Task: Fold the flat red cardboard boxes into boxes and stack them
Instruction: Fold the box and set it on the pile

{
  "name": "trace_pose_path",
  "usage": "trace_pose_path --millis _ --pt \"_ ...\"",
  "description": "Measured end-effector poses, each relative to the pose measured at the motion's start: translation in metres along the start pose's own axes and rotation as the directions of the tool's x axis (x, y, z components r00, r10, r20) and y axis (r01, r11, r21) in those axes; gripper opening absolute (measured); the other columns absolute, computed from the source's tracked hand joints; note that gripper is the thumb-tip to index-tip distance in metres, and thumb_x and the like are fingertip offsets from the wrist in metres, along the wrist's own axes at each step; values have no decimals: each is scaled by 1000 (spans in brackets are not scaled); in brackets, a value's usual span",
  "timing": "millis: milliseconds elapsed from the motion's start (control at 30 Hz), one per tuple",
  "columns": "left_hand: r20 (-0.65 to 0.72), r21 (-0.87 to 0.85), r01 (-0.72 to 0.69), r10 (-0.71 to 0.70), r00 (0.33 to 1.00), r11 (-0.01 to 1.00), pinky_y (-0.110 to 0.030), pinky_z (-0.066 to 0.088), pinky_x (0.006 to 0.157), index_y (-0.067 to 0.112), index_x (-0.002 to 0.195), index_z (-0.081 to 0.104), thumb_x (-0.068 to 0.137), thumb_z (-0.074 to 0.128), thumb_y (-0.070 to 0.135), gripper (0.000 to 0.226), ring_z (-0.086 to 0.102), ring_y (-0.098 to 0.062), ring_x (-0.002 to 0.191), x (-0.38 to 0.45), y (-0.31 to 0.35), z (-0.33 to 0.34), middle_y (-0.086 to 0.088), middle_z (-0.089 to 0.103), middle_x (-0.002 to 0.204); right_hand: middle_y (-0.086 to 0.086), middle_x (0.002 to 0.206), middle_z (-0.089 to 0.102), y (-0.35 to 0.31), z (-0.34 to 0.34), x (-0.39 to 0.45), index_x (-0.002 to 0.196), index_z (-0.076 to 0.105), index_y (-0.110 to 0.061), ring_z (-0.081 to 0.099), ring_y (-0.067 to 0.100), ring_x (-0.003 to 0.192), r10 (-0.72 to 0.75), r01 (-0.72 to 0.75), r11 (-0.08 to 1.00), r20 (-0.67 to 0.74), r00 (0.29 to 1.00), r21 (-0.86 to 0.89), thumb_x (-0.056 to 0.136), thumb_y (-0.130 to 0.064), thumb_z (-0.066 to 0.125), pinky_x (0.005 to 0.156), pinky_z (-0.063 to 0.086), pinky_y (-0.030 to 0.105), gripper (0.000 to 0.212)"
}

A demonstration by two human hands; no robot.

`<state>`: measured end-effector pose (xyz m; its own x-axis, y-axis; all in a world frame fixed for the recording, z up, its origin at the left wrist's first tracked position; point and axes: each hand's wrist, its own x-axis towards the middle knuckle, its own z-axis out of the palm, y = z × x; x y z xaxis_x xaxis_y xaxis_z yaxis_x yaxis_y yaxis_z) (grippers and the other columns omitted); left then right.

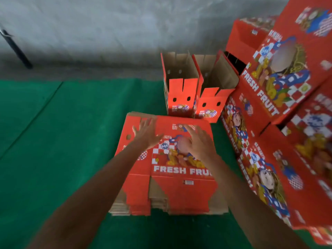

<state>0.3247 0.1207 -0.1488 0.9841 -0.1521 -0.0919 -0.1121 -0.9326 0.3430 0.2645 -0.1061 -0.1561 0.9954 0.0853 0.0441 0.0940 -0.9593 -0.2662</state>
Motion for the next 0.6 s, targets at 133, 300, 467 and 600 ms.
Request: trace_pose_path --millis 133,300,467,600 --pt "95 116 112 -123 988 987 -77 -1 114 26 163 7 83 58 80 109 -3 -36 158 -91 -17 17 -5 -2 173 20 164 26 13 24 -93 162 21 -27 27 38 151 221 -221 975 151 964 -16 97 -68 47 119 32 49 81" --pt "161 137 206 -227 960 969 -82 -5 111 24 162 -14 70 58 92 135 -19 -43 154 -162 -25 23 -10 -22 170 20 161 27 16 38 -164 159 16 -8 32 39 148 392 -429 880 199 898 205 94 -67 54 115 38 55 97" --pt "122 204 196 -223 967 959 -79 -11 111 19 162 -15 73 42 97 131 -24 -44 152 -215 -36 44 -12 -27 167 15 145 49 11 49 -217 146 41 -8 50 33 133 474 -498 765 167 864 408 97 -51 61 109 46 53 68" --pt "86 220 195 -218 972 956 -79 1 115 12 163 -5 85 20 92 115 -11 -45 155 -245 -33 55 -15 -18 169 9 133 62 11 57 -251 138 53 -10 63 28 118 543 -542 608 194 817 581 102 -35 59 96 53 43 44"
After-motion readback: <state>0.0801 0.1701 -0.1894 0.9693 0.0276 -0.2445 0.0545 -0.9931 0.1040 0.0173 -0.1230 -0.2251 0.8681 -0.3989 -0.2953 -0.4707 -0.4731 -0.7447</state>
